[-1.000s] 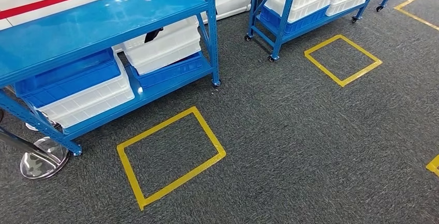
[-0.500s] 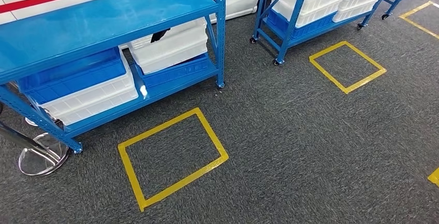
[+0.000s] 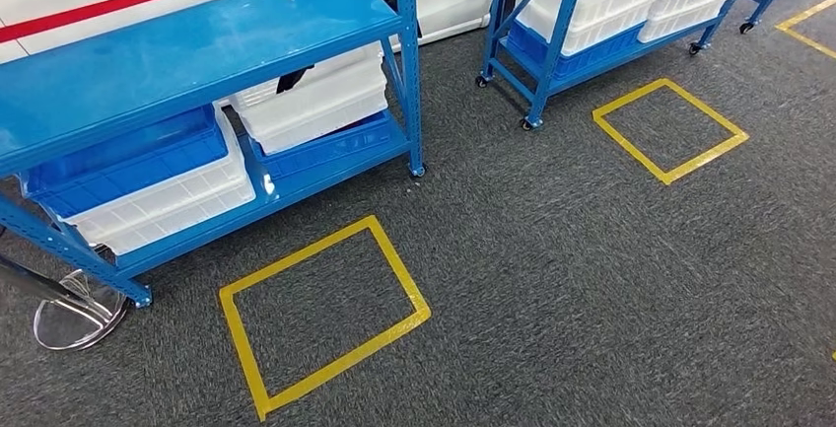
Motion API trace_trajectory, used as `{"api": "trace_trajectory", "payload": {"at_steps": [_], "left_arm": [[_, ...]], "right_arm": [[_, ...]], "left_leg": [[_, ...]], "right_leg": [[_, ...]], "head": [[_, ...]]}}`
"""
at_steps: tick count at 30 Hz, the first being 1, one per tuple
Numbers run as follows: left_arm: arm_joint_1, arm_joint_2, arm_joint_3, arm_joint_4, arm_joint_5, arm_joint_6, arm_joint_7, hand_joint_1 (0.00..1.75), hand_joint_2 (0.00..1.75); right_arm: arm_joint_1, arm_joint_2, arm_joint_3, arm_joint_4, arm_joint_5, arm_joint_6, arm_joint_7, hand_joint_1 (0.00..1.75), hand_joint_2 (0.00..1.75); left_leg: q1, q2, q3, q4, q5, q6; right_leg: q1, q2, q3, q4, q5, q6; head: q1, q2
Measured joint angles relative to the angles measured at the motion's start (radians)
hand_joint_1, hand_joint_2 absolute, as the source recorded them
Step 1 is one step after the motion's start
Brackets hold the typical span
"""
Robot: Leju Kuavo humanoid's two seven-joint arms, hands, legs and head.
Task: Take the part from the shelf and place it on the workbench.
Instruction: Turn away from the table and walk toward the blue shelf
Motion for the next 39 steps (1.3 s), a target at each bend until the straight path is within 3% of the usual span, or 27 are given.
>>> {"api": "trace_trajectory", "payload": {"at_steps": [1,2,4,5,7,9,10,11,13,15,16,17,19,21,22,23,24,26,28,30,31,32,33,35,37,39], "left_arm": [[0.002,0.000,0.000,0.000,0.000,0.000,0.000,0.00,0.00],[0.005,0.000,0.000,0.000,0.000,0.000,0.000,0.00,0.00],[0.006,0.001,0.000,0.000,0.000,0.000,0.001,0.00,0.00],[0.005,0.001,0.000,0.000,0.000,0.000,0.001,0.00,0.00],[0.004,0.002,0.000,0.000,0.000,0.000,0.002,0.00,0.00],[0.005,0.002,0.000,0.000,0.000,0.000,0.002,0.00,0.00],[0.006,0.002,0.000,0.000,-0.001,0.000,0.002,0.00,0.00],[0.004,0.002,0.000,0.000,-0.001,0.000,0.002,0.00,0.00],[-0.002,0.002,0.000,0.000,-0.001,0.000,0.002,0.00,0.00],[-0.004,0.001,0.000,0.000,-0.002,0.000,0.002,0.00,0.00],[-0.003,0.001,0.000,0.000,-0.002,0.000,0.002,0.00,0.00],[-0.001,0.000,0.000,0.000,-0.002,0.000,0.002,0.00,0.00],[0.003,0.000,0.001,0.000,-0.002,0.000,0.002,0.00,0.00],[0.003,-0.001,0.002,0.000,0.000,0.001,0.000,0.00,0.00],[0.001,-0.001,0.002,0.000,0.002,0.002,-0.002,0.00,0.00],[0.000,-0.001,0.003,0.000,0.002,0.003,-0.004,0.00,0.00],[0.001,-0.001,0.003,0.000,0.003,0.004,-0.005,0.00,0.00],[0.002,-0.003,0.004,0.000,0.003,0.005,-0.007,0.00,0.00],[-0.002,-0.004,0.004,0.000,0.003,0.006,-0.008,0.00,0.00],[-0.005,-0.004,0.004,0.000,0.003,0.006,-0.009,0.00,0.00],[-0.004,-0.004,0.004,0.000,0.003,0.006,-0.009,0.00,0.00],[-0.002,-0.004,0.004,0.000,0.003,0.006,-0.009,0.00,0.00],[-0.001,-0.004,0.004,0.000,0.003,0.006,-0.009,0.00,0.00],[-0.001,-0.004,0.004,0.000,0.003,0.006,-0.010,0.00,0.00],[-0.005,-0.003,0.004,0.000,0.003,0.007,-0.010,0.00,0.00],[-0.005,-0.003,0.005,0.000,0.003,0.008,-0.010,0.00,0.00]], "right_arm": [[0.000,0.000,0.000,0.000,0.002,0.000,0.000,0.00,0.00],[0.000,0.000,-0.001,0.000,0.003,0.001,0.000,0.00,0.00],[0.003,0.001,-0.001,0.001,0.007,0.002,0.002,0.00,0.00],[0.004,0.001,-0.001,0.001,0.009,0.002,0.003,0.00,0.00],[0.003,0.002,-0.002,0.002,0.012,0.002,0.006,0.00,0.00],[-0.001,0.002,-0.002,0.002,0.015,0.001,0.009,0.00,0.00],[-0.003,0.002,-0.002,0.002,0.016,0.001,0.010,0.00,0.00],[-0.005,0.002,-0.002,0.002,0.017,0.000,0.011,0.00,0.00],[-0.006,0.001,-0.003,0.002,0.018,-0.001,0.012,0.00,0.00],[-0.004,0.001,-0.004,0.002,0.018,-0.001,0.014,0.00,0.00],[-0.002,0.000,-0.005,0.002,0.018,-0.001,0.015,0.00,0.00],[-0.001,-0.001,-0.007,0.002,0.018,-0.001,0.016,0.00,0.00],[0.004,-0.002,-0.009,0.002,0.018,-0.001,0.019,0.00,0.00],[0.006,-0.003,-0.011,0.002,0.019,-0.002,0.020,0.00,0.00],[0.006,-0.003,-0.011,0.002,0.020,-0.002,0.021,0.00,0.00],[0.004,-0.003,-0.011,0.002,0.020,-0.002,0.021,0.00,0.00],[0.002,-0.003,-0.011,0.002,0.020,-0.002,0.022,0.00,0.00],[0.000,-0.002,-0.011,0.002,0.021,-0.002,0.022,0.00,0.00],[0.001,-0.002,-0.011,0.002,0.021,-0.002,0.022,0.00,0.00],[0.002,-0.003,-0.011,0.002,0.022,-0.002,0.022,0.00,0.00],[0.001,-0.003,-0.011,0.002,0.022,-0.002,0.022,0.00,0.00],[0.000,-0.003,-0.011,0.002,0.023,-0.002,0.022,0.00,0.00],[0.000,-0.003,-0.011,0.002,0.024,-0.002,0.022,0.00,0.00],[0.000,-0.002,-0.011,0.002,0.026,-0.002,0.022,0.00,0.00],[0.001,-0.001,-0.011,0.003,0.028,-0.002,0.022,0.00,0.00],[-0.002,0.000,-0.011,0.003,0.029,-0.002,0.022,0.00,0.00]], "left_leg": [[-0.001,0.001,-0.013,-0.007,0.013,0.004],[-0.003,0.005,-0.009,-0.049,0.048,0.010],[-0.015,0.036,0.018,-0.171,0.141,0.031],[-0.022,0.052,0.027,-0.214,0.162,0.039],[-0.031,0.063,0.035,-0.243,0.166,0.048],[-0.027,0.043,0.056,-0.259,0.172,0.055],[-0.024,0.031,0.068,-0.268,0.173,0.059],[-0.020,0.020,0.080,-0.275,0.173,0.061],[-0.016,0.000,0.091,-0.282,0.170,0.066],[-0.013,-0.026,0.099,-0.282,0.162,0.066],[-0.011,-0.040,0.106,-0.282,0.156,0.063],[-0.009,-0.054,0.116,-0.281,0.149,0.059],[-0.003,-0.078,0.137,-0.278,0.132,0.045],[-0.001,-0.100,0.141,-0.272,0.115,0.029],[0.000,-0.107,0.140,-0.267,0.111,0.021],[0.000,-0.112,0.140,-0.265,0.109,0.014],[0.001,-0.109,0.142,-0.263,0.106,0.008],[0.001,-0.066,0.134,-0.232,0.088,0.000],[0.001,-0.014,0.080,-0.132,0.037,-0.007],[0.001,-0.001,0.009,-0.015,-0.009,-0.008],[0.001,0.000,-0.011,0.010,-0.010,-0.006],[0.000,0.001,-0.012,-0.003,0.010,-0.003],[-0.002,0.006,0.004,-0.051,0.049,0.002],[-0.013,0.047,0.053,-0.182,0.119,0.020],[-0.025,0.083,0.072,-0.244,0.130,0.034],[-0.027,0.072,0.073,-0.252,0.136,0.043]], "right_leg": [[0.003,-0.005,0.012,0.000,-0.009,-0.001],[0.006,-0.012,0.026,0.000,-0.020,-0.001],[0.012,-0.030,0.053,-0.001,-0.041,0.001],[0.014,-0.039,0.062,-0.001,-0.050,0.005],[0.015,-0.055,0.076,0.001,-0.062,0.018],[0.012,-0.061,0.088,0.014,-0.064,0.030],[0.009,-0.047,0.084,0.038,-0.065,0.035],[0.006,-0.027,0.066,0.075,-0.073,0.040],[-0.001,0.014,-0.010,0.184,-0.115,0.051],[-0.009,0.023,-0.087,0.270,-0.165,0.062],[-0.013,0.024,-0.109,0.276,-0.168,0.067],[-0.017,0.026,-0.115,0.250,-0.145,0.072],[-0.026,0.049,-0.099,0.135,-0.037,0.080],[-0.028,0.076,-0.086,0.053,0.036,0.075],[-0.026,0.081,-0.085,0.040,0.047,0.067],[-0.022,0.074,-0.083,0.041,0.041,0.057],[-0.022,0.065,-0.078,0.039,0.044,0.048],[-0.021,0.046,-0.064,0.032,0.040,0.032],[-0.016,0.024,-0.055,0.028,0.034,0.020],[-0.010,0.002,-0.050,0.028,0.026,0.013],[-0.007,-0.008,-0.047,0.028,0.022,0.012],[-0.004,-0.018,-0.041,0.028,0.018,0.011],[-0.001,-0.029,-0.034,0.028,0.013,0.011],[0.003,-0.051,-0.020,0.028,0.004,0.013],[0.005,-0.072,-0.013,0.027,-0.002,0.020],[0.007,-0.095,-0.004,0.023,-0.007,0.031]], "head": [[0.000,0.000],[0.000,0.000],[0.002,0.000],[0.004,0.000],[0.007,0.000],[0.006,0.000],[0.008,0.000],[0.010,0.000],[0.013,0.000],[0.014,0.000],[0.014,0.000],[0.014,0.000],[0.015,0.000],[0.017,0.000],[0.017,0.000],[0.017,0.000],[0.016,0.000],[0.012,0.000],[0.004,0.000],[0.000,0.000],[0.000,0.000],[0.000,0.000],[-0.001,0.000],[0.000,0.000],[0.000,0.000],[-0.001,0.000]]}}
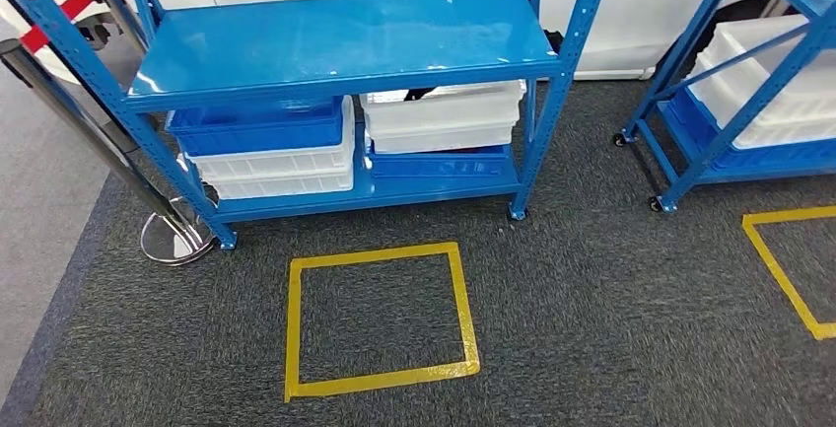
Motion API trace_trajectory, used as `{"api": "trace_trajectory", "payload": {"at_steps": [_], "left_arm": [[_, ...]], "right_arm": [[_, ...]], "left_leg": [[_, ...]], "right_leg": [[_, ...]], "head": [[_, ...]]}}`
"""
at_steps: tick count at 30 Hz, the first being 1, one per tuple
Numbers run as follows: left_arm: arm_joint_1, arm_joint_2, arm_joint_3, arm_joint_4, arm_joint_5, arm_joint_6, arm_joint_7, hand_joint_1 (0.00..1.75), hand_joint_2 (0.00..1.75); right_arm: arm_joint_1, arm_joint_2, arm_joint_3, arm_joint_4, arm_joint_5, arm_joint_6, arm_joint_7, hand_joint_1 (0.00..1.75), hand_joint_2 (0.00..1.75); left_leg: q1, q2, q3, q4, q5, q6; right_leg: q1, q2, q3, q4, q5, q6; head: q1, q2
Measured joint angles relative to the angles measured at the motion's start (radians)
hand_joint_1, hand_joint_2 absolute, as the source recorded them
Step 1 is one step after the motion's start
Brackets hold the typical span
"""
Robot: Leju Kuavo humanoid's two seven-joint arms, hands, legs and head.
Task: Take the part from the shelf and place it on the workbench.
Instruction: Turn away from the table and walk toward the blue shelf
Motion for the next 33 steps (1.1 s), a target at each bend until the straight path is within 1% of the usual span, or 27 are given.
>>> {"api": "trace_trajectory", "payload": {"at_steps": [1,2,3,4,5,6,7,8,9,10,11,12,13,16,18,19,21,22,23,24,25,26,27,28,31,32,33], "left_arm": [[0.002,0.000,0.000,0.000,0.000,0.001,0.000,0.00,0.00],[0.004,-0.001,0.000,0.000,0.000,0.001,-0.001,0.00,0.00],[0.003,-0.001,0.001,0.000,0.000,0.001,-0.002,0.00,0.00],[0.001,-0.002,0.001,0.000,0.000,0.001,-0.002,0.00,0.00],[-0.001,-0.002,0.001,0.000,0.000,0.000,-0.003,0.00,0.00],[-0.003,-0.003,0.001,0.000,0.000,0.000,-0.003,0.00,0.00],[-0.003,-0.003,0.001,0.000,0.000,-0.001,-0.004,0.00,0.00],[-0.002,-0.003,0.001,0.000,0.000,-0.002,-0.004,0.00,0.00],[-0.001,-0.003,0.001,0.000,0.000,-0.003,-0.004,0.00,0.00],[-0.001,-0.004,0.001,0.000,0.000,-0.003,-0.004,0.00,0.00],[-0.001,-0.004,0.001,0.000,0.000,-0.004,-0.004,0.00,0.00],[-0.001,-0.004,0.001,0.000,0.000,-0.005,-0.004,0.00,0.00],[-0.001,-0.003,0.002,0.000,0.000,-0.005,-0.004,0.00,0.00],[-0.002,-0.004,0.002,0.000,0.000,-0.005,-0.004,0.00,0.00],[-0.002,-0.005,0.002,0.000,0.000,-0.005,-0.004,0.00,0.00],[-0.002,-0.005,0.002,0.000,0.000,-0.005,-0.004,0.00,0.00],[-0.002,-0.004,0.002,0.000,0.001,-0.005,-0.003,0.00,0.00],[-0.001,-0.003,0.002,0.000,0.001,-0.005,-0.002,0.00,0.00],[0.001,-0.003,0.002,0.000,0.001,-0.005,-0.001,0.00,0.00],[0.002,-0.003,0.002,0.000,0.001,-0.005,-0.001,0.00,0.00],[0.003,-0.003,0.002,0.000,0.001,-0.005,0.000,0.00,0.00],[0.004,-0.003,0.002,0.000,0.001,-0.005,0.000,0.00,0.00],[0.005,-0.003,0.003,0.000,0.001,-0.005,0.000,0.00,0.00],[0.004,-0.002,0.003,0.000,0.001,-0.005,0.001,0.00,0.00],[0.005,-0.002,0.004,0.000,0.002,-0.005,0.001,0.00,0.00],[0.006,-0.002,0.005,0.000,0.002,-0.005,0.001,0.00,0.00],[0.006,-0.002,0.006,0.000,0.002,-0.005,0.001,0.00,0.00]], "right_arm": [[-0.002,-0.001,0.000,0.000,0.001,0.000,0.000,0.00,0.00],[-0.003,-0.002,0.000,0.000,0.001,0.000,0.000,0.00,0.00],[-0.004,-0.003,-0.001,0.000,0.002,-0.001,-0.001,0.00,0.00],[-0.003,-0.004,-0.003,0.000,0.002,-0.001,-0.001,0.00,0.00],[-0.003,-0.004,-0.005,0.000,0.001,-0.002,-0.002,0.00,0.00],[-0.002,-0.004,-0.007,0.000,0.000,-0.004,-0.002,0.00,0.00],[-0.002,-0.004,-0.010,0.000,0.000,-0.005,-0.002,0.00,0.00],[-0.001,-0.005,-0.012,0.000,0.000,-0.005,-0.002,0.00,0.00],[-0.001,-0.006,-0.014,0.000,-0.001,-0.006,-0.002,0.00,0.00],[0.000,-0.006,-0.016,0.000,-0.001,-0.006,-0.003,0.00,0.00],[0.000,-0.007,-0.018,0.000,-0.001,-0.006,-0.003,0.00,0.00],[-0.001,-0.008,-0.020,0.000,-0.001,-0.006,-0.004,0.00,0.00],[-0.002,-0.008,-0.022,0.000,-0.001,-0.006,-0.005,0.00,0.00],[-0.004,-0.007,-0.024,0.000,-0.002,-0.006,-0.006,0.00,0.00],[-0.003,-0.006,-0.025,0.000,-0.002,-0.006,-0.007,0.00,0.00],[-0.003,-0.006,-0.025,0.000,-0.002,-0.006,-0.007,0.00,0.00],[-0.002,-0.006,-0.025,0.000,-0.002,-0.005,-0.008,0.00,0.00],[-0.001,-0.006,-0.026,0.000,-0.003,-0.004,-0.008,0.00,0.00],[-0.001,-0.006,-0.026,0.000,-0.003,-0.004,-0.008,0.00,0.00],[-0.001,-0.006,-0.026,0.000,-0.004,-0.003,-0.008,0.00,0.00],[0.000,-0.006,-0.027,0.000,-0.004,-0.003,-0.008,0.00,0.00],[0.000,-0.006,-0.027,0.000,-0.004,-0.003,-0.008,0.00,0.00],[0.000,-0.006,-0.028,0.000,-0.004,-0.003,-0.008,0.00,0.00],[0.000,-0.005,-0.028,0.000,-0.004,-0.002,-0.008,0.00,0.00],[-0.002,-0.005,-0.029,0.000,-0.005,-0.002,-0.007,0.00,0.00],[-0.002,-0.005,-0.030,0.000,-0.005,-0.002,-0.007,0.00,0.00],[-0.002,-0.006,-0.030,0.000,-0.005,-0.002,-0.007,0.00,0.00]], "left_leg": [[0.003,-0.010,0.006,-0.010,0.017,0.005],[0.007,-0.020,0.012,-0.019,0.026,0.011],[0.012,-0.029,0.017,-0.029,0.034,0.015],[0.015,-0.037,0.019,-0.035,0.038,0.019],[0.016,-0.046,0.017,-0.036,0.039,0.023],[0.015,-0.055,0.016,-0.036,0.038,0.024],[0.015,-0.063,0.016,-0.035,0.036,0.023],[0.015,-0.070,0.019,-0.034,0.033,0.022],[0.015,-0.076,0.022,-0.032,0.030,0.019],[0.016,-0.081,0.026,-0.029,0.025,0.016],[0.015,-0.085,0.029,-0.025,0.019,0.010],[0.014,-0.088,0.029,-0.021,0.013,0.004],[0.013,-0.089,0.029,-0.019,0.008,-0.003],[0.013,-0.090,0.035,-0.020,-0.001,-0.020],[0.015,-0.084,0.022,0.022,-0.025,-0.031],[0.017,-0.080,-0.002,0.074,-0.049,-0.036],[0.019,-0.074,-0.082,0.214,-0.102,-0.043],[0.020,-0.074,-0.118,0.266,-0.111,-0.044],[0.020,-0.073,-0.137,0.283,-0.098,-0.044],[0.019,-0.073,-0.134,0.255,-0.062,-0.041],[0.019,-0.072,-0.115,0.193,-0.012,-0.035],[0.016,-0.071,-0.089,0.124,0.029,-0.028],[0.013,-0.069,-0.063,0.063,0.055,-0.020],[0.009,-0.067,-0.047,0.026,0.064,-0.012],[0.006,-0.070,-0.023,-0.011,0.050,0.008],[0.008,-0.072,-0.010,-0.021,0.046,0.014],[0.010,-0.073,0.004,-0.029,0.043,0.021]], "right_leg": [[0.000,0.003,0.006,0.000,-0.005,0.007],[-0.001,0.021,0.006,0.011,-0.017,0.012],[-0.003,0.050,-0.005,0.039,-0.037,0.017],[-0.006,0.084,-0.028,0.087,-0.065,0.021],[-0.009,0.107,-0.062,0.149,-0.096,0.024],[-0.011,0.117,-0.095,0.208,-0.117,0.026],[-0.013,0.120,-0.118,0.245,-0.120,0.028],[-0.015,0.121,-0.125,0.246,-0.103,0.030],[-0.017,0.121,-0.113,0.209,-0.067,0.032],[-0.019,0.121,-0.086,0.143,-0.024,0.032],[-0.020,0.122,-0.059,0.079,0.005,0.032],[-0.020,0.124,-0.038,0.031,0.022,0.030],[-0.018,0.125,-0.026,0.005,0.025,0.026],[-0.016,0.125,-0.017,-0.006,0.017,0.009],[-0.021,0.122,-0.005,-0.014,0.015,-0.004],[-0.022,0.120,0.000,-0.016,0.012,-0.009],[-0.020,0.118,0.009,-0.017,0.003,-0.014],[-0.019,0.118,0.016,-0.017,-0.003,-0.014],[-0.019,0.118,0.024,-0.017,-0.010,-0.013],[-0.018,0.119,0.035,-0.017,-0.018,-0.012],[-0.017,0.118,0.048,-0.017,-0.027,-0.010],[-0.017,0.118,0.059,-0.018,-0.036,-0.008],[-0.016,0.118,0.068,-0.020,-0.044,-0.003],[-0.015,0.118,0.073,-0.023,-0.050,0.002],[-0.014,0.116,0.085,-0.018,-0.045,0.022],[-0.015,0.117,0.085,-0.001,-0.043,0.027],[-0.016,0.118,0.074,0.028,-0.049,0.031]], "head": [[0.001,0.000],[0.003,0.000],[0.006,0.000],[0.009,0.000],[0.011,0.000],[0.012,0.000],[0.012,0.000],[0.012,0.000],[0.012,0.000],[0.012,0.000],[0.013,0.000],[0.012,0.000],[0.011,0.000],[0.008,0.000],[0.005,0.000],[0.002,0.000],[0.000,0.000],[-0.001,0.000],[-0.001,0.000],[-0.001,0.000],[-0.001,0.000],[0.000,0.000],[0.001,0.000],[0.001,0.000],[0.001,0.000],[0.002,0.000],[0.004,0.000]]}}
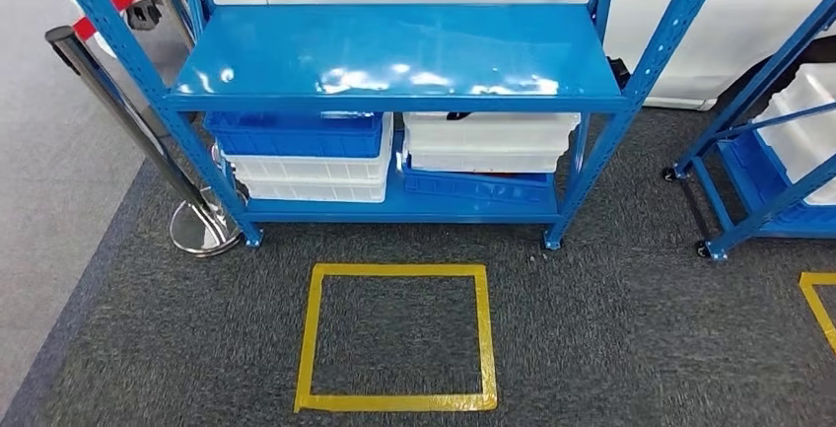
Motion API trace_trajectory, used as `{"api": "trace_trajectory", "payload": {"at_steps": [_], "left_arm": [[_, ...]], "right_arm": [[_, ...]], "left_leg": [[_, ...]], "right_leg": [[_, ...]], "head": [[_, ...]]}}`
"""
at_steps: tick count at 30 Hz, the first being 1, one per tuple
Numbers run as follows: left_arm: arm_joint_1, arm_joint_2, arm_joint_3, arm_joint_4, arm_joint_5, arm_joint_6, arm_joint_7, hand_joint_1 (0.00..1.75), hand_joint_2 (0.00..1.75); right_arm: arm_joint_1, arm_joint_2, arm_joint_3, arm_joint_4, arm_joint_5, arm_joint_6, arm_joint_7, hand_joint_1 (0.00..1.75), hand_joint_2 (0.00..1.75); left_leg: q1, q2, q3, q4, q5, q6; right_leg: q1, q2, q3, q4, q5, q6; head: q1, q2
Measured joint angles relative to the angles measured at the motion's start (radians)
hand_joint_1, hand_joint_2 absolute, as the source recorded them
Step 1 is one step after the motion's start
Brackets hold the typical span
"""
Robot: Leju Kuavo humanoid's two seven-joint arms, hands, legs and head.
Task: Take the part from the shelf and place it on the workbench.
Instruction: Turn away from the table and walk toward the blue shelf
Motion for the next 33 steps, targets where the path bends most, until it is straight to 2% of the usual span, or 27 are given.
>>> {"api": "trace_trajectory", "payload": {"at_steps": [1,4,5,6,7,8,10,11,14,15,16,18,19,20,21,22,24,25,26,27,28,30,31,33], "left_arm": [[0.000,0.000,0.001,0.000,0.000,0.000,0.000,0.00,0.00],[-0.001,0.000,0.004,0.000,0.000,0.000,0.000,0.00,0.00],[0.000,0.000,0.005,0.000,0.000,0.000,0.000,0.00,0.00],[0.002,0.000,0.006,0.000,0.000,0.000,0.000,0.00,0.00],[0.003,-0.001,0.006,0.000,0.001,0.000,0.001,0.00,0.00],[0.005,-0.001,0.007,0.000,0.001,0.000,0.001,0.00,0.00],[0.004,-0.002,0.009,0.000,0.001,0.000,0.002,0.00,0.00],[0.003,-0.002,0.010,0.000,0.001,0.000,0.003,0.00,0.00],[-0.001,-0.003,0.012,0.000,0.000,0.000,0.008,0.00,0.00],[-0.002,-0.004,0.012,0.000,0.000,0.000,0.008,0.00,0.00],[-0.003,-0.005,0.012,0.000,-0.001,0.000,0.009,0.00,0.00],[-0.004,-0.006,0.012,0.000,-0.001,0.000,0.010,0.00,0.00],[-0.003,-0.005,0.012,0.000,-0.001,0.001,0.010,0.00,0.00],[-0.002,-0.005,0.012,0.000,-0.001,0.001,0.010,0.00,0.00],[0.000,-0.005,0.012,0.000,-0.001,0.001,0.011,0.00,0.00],[0.001,-0.005,0.013,0.000,-0.001,0.001,0.011,0.00,0.00],[0.005,-0.005,0.013,0.000,-0.001,0.001,0.011,0.00,0.00],[0.007,-0.005,0.013,0.000,-0.001,0.001,0.011,0.00,0.00],[0.008,-0.005,0.013,0.000,-0.001,0.001,0.011,0.00,0.00],[0.008,-0.005,0.013,0.000,-0.001,0.001,0.011,0.00,0.00],[0.007,-0.005,0.013,0.000,-0.001,0.001,0.011,0.00,0.00],[0.005,-0.005,0.014,0.000,-0.001,0.001,0.011,0.00,0.00],[0.004,-0.005,0.014,0.000,-0.001,0.001,0.011,0.00,0.00],[0.003,-0.005,0.014,0.000,-0.001,0.001,0.011,0.00,0.00]], "right_arm": [[-0.001,0.000,0.000,0.000,0.000,0.000,0.000,0.00,0.00],[-0.001,0.000,0.000,0.000,0.000,0.000,0.000,0.00,0.00],[0.000,-0.001,0.000,0.000,0.000,0.000,0.000,0.00,0.00],[0.002,-0.001,-0.001,0.000,0.000,0.000,0.000,0.00,0.00],[0.004,-0.002,-0.001,0.000,0.000,0.000,0.000,0.00,0.00],[0.007,-0.002,-0.001,0.000,0.000,0.000,0.000,0.00,0.00],[0.010,-0.002,-0.002,0.000,0.000,0.001,0.000,0.00,0.00],[0.010,-0.002,-0.003,0.000,0.000,0.001,0.000,0.00,0.00],[0.006,-0.001,-0.003,0.000,0.000,0.001,0.000,0.00,0.00],[0.007,-0.001,-0.003,0.000,0.000,0.001,0.000,0.00,0.00],[0.007,-0.001,-0.004,0.000,0.000,0.001,0.000,0.00,0.00],[0.007,-0.001,-0.006,0.000,0.001,0.001,0.000,0.00,0.00],[0.007,-0.001,-0.007,0.000,0.001,0.001,0.000,0.00,0.00],[0.007,-0.001,-0.009,0.000,0.001,0.001,0.000,0.00,0.00],[0.007,-0.001,-0.010,0.000,0.001,0.001,0.000,0.00,0.00],[0.008,-0.001,-0.011,0.000,0.001,0.001,0.000,0.00,0.00],[0.009,-0.001,-0.011,0.000,0.002,0.001,0.000,0.00,0.00],[0.008,0.000,-0.011,0.000,0.002,0.002,0.000,0.00,0.00],[0.007,0.000,-0.011,0.001,0.002,0.002,0.000,0.00,0.00],[0.006,0.000,-0.011,0.001,0.002,0.002,0.001,0.00,0.00],[0.004,0.000,-0.011,0.001,0.002,0.002,0.001,0.00,0.00],[0.002,-0.001,-0.011,0.001,0.002,0.002,0.001,0.00,0.00],[0.001,-0.001,-0.011,0.001,0.002,0.002,0.001,0.00,0.00],[-0.001,-0.001,-0.011,0.001,0.002,0.006,0.001,0.00,0.00]], "left_leg": [[0.001,-0.001,0.012,-0.006,-0.004,0.005],[0.000,-0.002,0.034,-0.008,-0.024,0.011],[0.000,-0.003,0.045,-0.008,-0.033,0.010],[0.001,-0.005,0.057,-0.008,-0.043,0.008],[0.001,-0.007,0.072,-0.008,-0.053,0.005],[0.001,-0.008,0.085,-0.009,-0.064,0.001],[-0.001,-0.011,0.102,-0.005,-0.086,-0.010],[-0.002,-0.011,0.108,-0.004,-0.094,-0.017],[-0.003,-0.009,0.122,0.015,-0.100,-0.034],[-0.002,-0.006,0.110,0.046,-0.101,-0.038],[0.000,-0.004,0.084,0.095,-0.108,-0.043],[0.004,0.000,0.002,0.220,-0.148,-0.052],[0.006,0.000,-0.039,0.266,-0.175,-0.056],[0.008,0.000,-0.070,0.286,-0.193,-0.058],[0.009,0.000,-0.087,0.277,-0.193,-0.058],[0.010,0.001,-0.091,0.239,-0.169,-0.056],[0.009,0.003,-0.085,0.127,-0.060,-0.048],[0.006,0.005,-0.082,0.085,-0.016,-0.042],[0.003,0.007,-0.080,0.062,0.013,-0.035],[0.000,0.007,-0.078,0.054,0.019,-0.027],[0.000,0.005,-0.068,0.048,0.013,-0.019],[0.003,0.001,-0.041,0.031,0.008,-0.004],[0.004,0.000,-0.026,0.024,0.004,0.003],[0.003,0.000,-0.004,0.016,-0.010,0.012]], "right_leg": [[-0.001,0.001,-0.026,0.046,-0.016,0.004],[-0.002,0.003,-0.150,0.204,-0.086,0.014],[-0.002,0.003,-0.178,0.221,-0.087,0.016],[-0.002,0.003,-0.191,0.207,-0.068,0.016],[-0.002,0.003,-0.187,0.162,-0.027,0.014],[-0.002,0.003,-0.176,0.098,0.030,0.011],[0.003,0.003,-0.161,0.002,0.101,0.000],[0.005,0.003,-0.159,-0.019,0.114,-0.008],[0.003,0.005,-0.138,-0.030,0.102,-0.031],[0.001,0.004,-0.124,-0.035,0.097,-0.038],[-0.001,0.003,-0.110,-0.039,0.091,-0.043],[-0.001,0.003,-0.090,-0.042,0.074,-0.047],[-0.001,0.004,-0.080,-0.043,0.064,-0.047],[-0.001,0.005,-0.066,-0.043,0.053,-0.046],[-0.001,0.005,-0.051,-0.043,0.042,-0.045],[-0.002,0.005,-0.034,-0.043,0.029,-0.043],[-0.001,0.005,-0.004,-0.042,0.004,-0.037],[0.000,0.006,0.006,-0.042,-0.007,-0.032],[0.000,0.007,0.013,-0.045,-0.015,-0.025],[0.001,0.008,0.019,-0.045,-0.018,-0.017],[0.002,0.009,0.024,-0.045,-0.016,-0.009],[0.001,0.007,0.021,-0.008,-0.010,0.001],[0.000,0.007,0.000,0.034,-0.016,0.004],[-0.001,0.006,-0.077,0.145,-0.058,0.008]], "head": [[0.002,0.000],[0.005,0.000],[0.005,0.000],[0.006,0.000],[0.006,0.000],[0.007,0.000],[0.008,0.000],[0.008,0.000],[0.007,0.000],[0.006,0.000],[0.004,0.000],[0.000,0.000],[0.000,0.000],[-0.001,0.000],[-0.001,0.000],[-0.001,0.000],[-0.001,0.000],[-0.001,0.000],[-0.001,0.000],[-0.001,0.000],[-0.001,0.000],[0.001,0.000],[0.003,0.000],[0.006,0.000]]}}
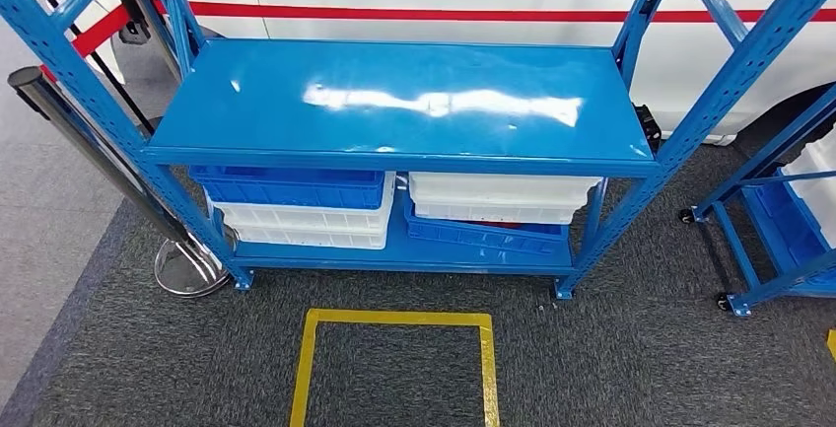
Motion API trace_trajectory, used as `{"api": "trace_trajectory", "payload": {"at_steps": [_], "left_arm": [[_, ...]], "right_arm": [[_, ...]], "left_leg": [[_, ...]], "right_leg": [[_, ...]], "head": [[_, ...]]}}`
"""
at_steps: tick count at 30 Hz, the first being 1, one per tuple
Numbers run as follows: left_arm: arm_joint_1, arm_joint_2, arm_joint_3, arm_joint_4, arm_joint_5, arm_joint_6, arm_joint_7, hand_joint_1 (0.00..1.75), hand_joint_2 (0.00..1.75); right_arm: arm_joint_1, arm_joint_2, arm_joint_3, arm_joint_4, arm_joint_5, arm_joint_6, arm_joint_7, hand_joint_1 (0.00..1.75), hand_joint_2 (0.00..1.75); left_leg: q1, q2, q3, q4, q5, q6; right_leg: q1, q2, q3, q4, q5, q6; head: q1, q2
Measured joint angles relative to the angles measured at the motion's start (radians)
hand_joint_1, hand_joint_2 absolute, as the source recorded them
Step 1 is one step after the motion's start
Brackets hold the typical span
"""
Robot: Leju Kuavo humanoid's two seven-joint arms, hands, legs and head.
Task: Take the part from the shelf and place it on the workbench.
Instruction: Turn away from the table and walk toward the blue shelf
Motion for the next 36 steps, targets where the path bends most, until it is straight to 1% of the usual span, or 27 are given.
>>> {"api": "trace_trajectory", "payload": {"at_steps": [2,3,4,5,6,7,8,9,11,12,13,14,16,17,18,19,21,23,25,27,28,30,31,32,33,34,36], "left_arm": [[0.000,0.000,0.000,0.000,0.000,0.000,0.000,0.00,0.00],[0.001,0.000,0.000,0.000,0.000,0.000,0.000,0.00,0.00],[0.001,0.000,0.000,0.000,0.000,0.000,0.001,0.00,0.00],[0.002,0.000,0.000,0.000,-0.001,0.001,0.002,0.00,0.00],[0.003,-0.001,0.000,0.000,-0.001,0.001,0.003,0.00,0.00],[0.003,-0.002,0.000,0.000,-0.002,0.001,0.005,0.00,0.00],[0.002,-0.003,0.000,0.001,-0.002,0.001,0.006,0.00,0.00],[0.001,-0.003,0.000,0.001,-0.003,0.001,0.007,0.00,0.00],[-0.002,-0.002,0.000,0.001,-0.003,0.004,0.008,0.00,0.00],[-0.002,-0.002,0.000,0.001,-0.004,0.005,0.007,0.00,0.00],[-0.003,-0.002,0.000,0.001,-0.004,0.007,0.007,0.00,0.00],[-0.004,-0.002,0.000,0.001,-0.005,0.008,0.006,0.00,0.00],[-0.006,-0.001,0.000,0.001,-0.006,0.010,0.006,0.00,0.00],[-0.005,0.000,0.000,0.001,-0.008,0.011,0.006,0.00,0.00],[-0.005,0.001,0.000,0.001,-0.009,0.011,0.006,0.00,0.00],[-0.004,0.001,0.000,0.001,-0.011,0.011,0.006,0.00,0.00],[-0.002,0.001,0.000,0.001,-0.013,0.012,0.006,0.00,0.00],[-0.001,0.001,0.000,0.001,-0.014,0.014,0.008,0.00,0.00],[0.001,0.002,0.000,0.001,-0.016,0.017,0.012,0.00,0.00],[0.002,0.002,0.000,0.001,-0.016,0.019,0.015,0.00,0.00],[0.001,0.002,0.000,0.001,-0.016,0.020,0.016,0.00,0.00],[-0.001,0.002,0.000,0.001,-0.016,0.021,0.017,0.00,0.00],[-0.002,0.002,0.000,0.001,-0.016,0.021,0.018,0.00,0.00],[-0.002,0.002,0.000,0.001,-0.016,0.021,0.018,0.00,0.00],[-0.002,0.002,0.000,0.001,-0.016,0.021,0.018,0.00,0.00],[-0.002,0.002,0.000,0.001,-0.016,0.021,0.019,0.00,0.00],[-0.002,0.002,0.000,0.001,-0.016,0.021,0.019,0.00,0.00]], "right_arm": [[0.001,0.000,0.000,0.000,0.000,0.005,0.000,0.00,0.00],[0.002,0.000,0.000,0.000,0.000,0.008,0.000,0.00,0.00],[0.003,0.000,0.000,0.000,0.000,0.011,0.001,0.00,0.00],[0.005,0.000,-0.001,0.000,0.000,0.013,0.001,0.00,0.00],[0.008,-0.001,-0.002,0.000,0.000,0.014,0.002,0.00,0.00],[0.010,-0.001,-0.003,0.000,0.000,0.015,0.004,0.00,0.00],[0.010,-0.002,-0.004,0.000,0.000,0.017,0.004,0.00,0.00],[0.009,-0.002,-0.006,0.000,0.000,0.018,0.005,0.00,0.00],[0.007,-0.001,-0.008,0.000,0.002,0.019,0.005,0.00,0.00],[0.008,0.000,-0.009,0.000,0.003,0.019,0.005,0.00,0.00],[0.008,0.001,-0.011,0.000,0.004,0.019,0.005,0.00,0.00],[0.007,0.002,-0.013,0.000,0.005,0.019,0.005,0.00,0.00],[0.004,0.002,-0.016,0.000,0.008,0.018,0.005,0.00,0.00],[0.003,0.002,-0.016,0.000,0.008,0.018,0.005,0.00,0.00],[0.003,0.002,-0.017,0.000,0.009,0.018,0.005,0.00,0.00],[0.003,0.002,-0.017,0.000,0.010,0.017,0.005,0.00,0.00],[0.004,0.003,-0.018,0.000,0.012,0.016,0.005,0.00,0.00],[0.003,0.003,-0.022,0.000,0.016,0.014,0.006,0.00,0.00],[0.001,0.004,-0.027,0.000,0.021,0.012,0.007,0.00,0.00],[0.000,0.004,-0.031,0.000,0.023,0.011,0.008,0.00,0.00],[-0.001,0.004,-0.031,0.000,0.023,0.011,0.008,0.00,0.00],[-0.002,0.005,-0.032,0.000,0.023,0.011,0.008,0.00,0.00],[-0.002,0.005,-0.032,0.000,0.024,0.010,0.009,0.00,0.00],[-0.002,0.005,-0.032,0.000,0.024,0.008,0.009,0.00,0.00],[-0.001,0.005,-0.032,0.000,0.025,0.005,0.010,0.00,0.00],[-0.001,0.005,-0.032,0.000,0.026,0.003,0.012,0.00,0.00],[0.000,0.005,-0.032,0.000,0.027,0.000,0.014,0.00,0.00]], "left_leg": [[-0.002,-0.002,0.020,0.000,-0.019,0.003],[-0.003,-0.004,0.033,0.000,-0.030,0.002],[-0.004,-0.006,0.049,0.000,-0.041,0.000],[-0.005,-0.007,0.065,-0.001,-0.054,-0.002],[-0.006,-0.007,0.079,0.000,-0.066,-0.004],[-0.008,-0.008,0.089,-0.001,-0.077,-0.009],[-0.009,-0.009,0.095,-0.004,-0.086,-0.014],[-0.009,-0.010,0.102,-0.005,-0.091,-0.020],[-0.010,-0.010,0.114,-0.006,-0.090,-0.030],[-0.010,-0.008,0.114,0.011,-0.088,-0.034],[-0.008,-0.006,0.101,0.042,-0.090,-0.038],[-0.006,-0.004,0.073,0.093,-0.104,-0.043],[0.002,-0.002,-0.006,0.212,-0.156,-0.056],[0.006,-0.002,-0.040,0.250,-0.178,-0.063],[0.010,-0.001,-0.060,0.257,-0.178,-0.068],[0.013,-0.001,-0.065,0.231,-0.150,-0.071],[0.018,0.001,-0.041,0.112,-0.045,-0.076],[0.014,0.003,-0.027,0.023,0.007,-0.070],[0.008,0.004,-0.030,0.010,0.007,-0.055],[0.011,0.003,-0.025,0.005,0.018,-0.039],[0.012,0.003,-0.022,0.000,0.019,-0.031],[0.013,0.004,-0.017,-0.006,0.017,-0.019],[0.011,0.004,-0.016,-0.007,0.015,-0.015],[0.009,0.004,-0.015,-0.006,0.013,-0.012],[0.008,0.004,-0.012,-0.006,0.011,-0.011],[0.007,0.003,-0.007,-0.006,0.008,-0.011],[0.006,0.001,-0.001,-0.006,0.005,-0.012]], "right_leg": [[0.000,0.000,-0.076,0.075,-0.050,0.004],[0.000,0.000,-0.098,0.075,-0.053,0.004],[0.001,0.000,-0.105,0.045,-0.031,0.003],[0.002,0.000,-0.102,-0.007,0.015,-0.002],[0.006,0.000,-0.097,-0.067,0.078,-0.008],[0.009,0.000,-0.092,-0.116,0.125,-0.015],[0.013,-0.001,-0.089,-0.147,0.159,-0.022],[0.015,-0.001,-0.086,-0.163,0.172,-0.028],[0.013,0.000,-0.068,-0.179,0.168,-0.038],[0.010,0.000,-0.054,-0.189,0.167,-0.043],[0.007,-0.001,-0.039,-0.198,0.166,-0.048],[0.004,-0.001,-0.026,-0.206,0.162,-0.052],[0.003,-0.001,-0.009,-0.211,0.149,-0.056],[0.002,-0.001,-0.001,-0.211,0.140,-0.055],[0.001,0.000,0.009,-0.211,0.132,-0.053],[-0.001,0.000,0.022,-0.211,0.123,-0.051],[-0.005,0.000,0.046,-0.211,0.105,-0.042],[-0.005,0.002,0.054,-0.208,0.093,-0.031],[-0.003,0.003,0.052,-0.208,0.086,-0.019],[-0.003,0.002,0.054,-0.204,0.075,-0.006],[-0.004,0.002,0.046,-0.185,0.060,-0.002],[-0.006,0.001,-0.006,-0.081,0.006,0.004],[-0.006,0.001,-0.046,-0.010,-0.022,0.006],[-0.007,0.001,-0.083,0.050,-0.039,0.007],[-0.007,0.001,-0.106,0.079,-0.034,0.007],[-0.007,0.001,-0.110,0.071,-0.010,0.006],[-0.006,0.001,-0.095,0.021,0.041,0.003]], "head": [[0.000,0.000],[0.000,0.000],[0.001,0.000],[0.001,0.000],[0.001,0.000],[0.000,0.000],[-0.001,0.000],[-0.003,0.000],[-0.005,0.000],[-0.006,0.000],[-0.008,0.000],[-0.010,0.000],[-0.014,0.000],[-0.014,0.000],[-0.014,0.000],[-0.014,0.000],[-0.013,0.000],[-0.013,0.000],[-0.013,0.000],[-0.013,0.000],[-0.012,0.000],[-0.010,0.000],[-0.010,0.000],[-0.010,0.000],[-0.010,0.000],[-0.010,0.000],[-0.010,0.000]]}}
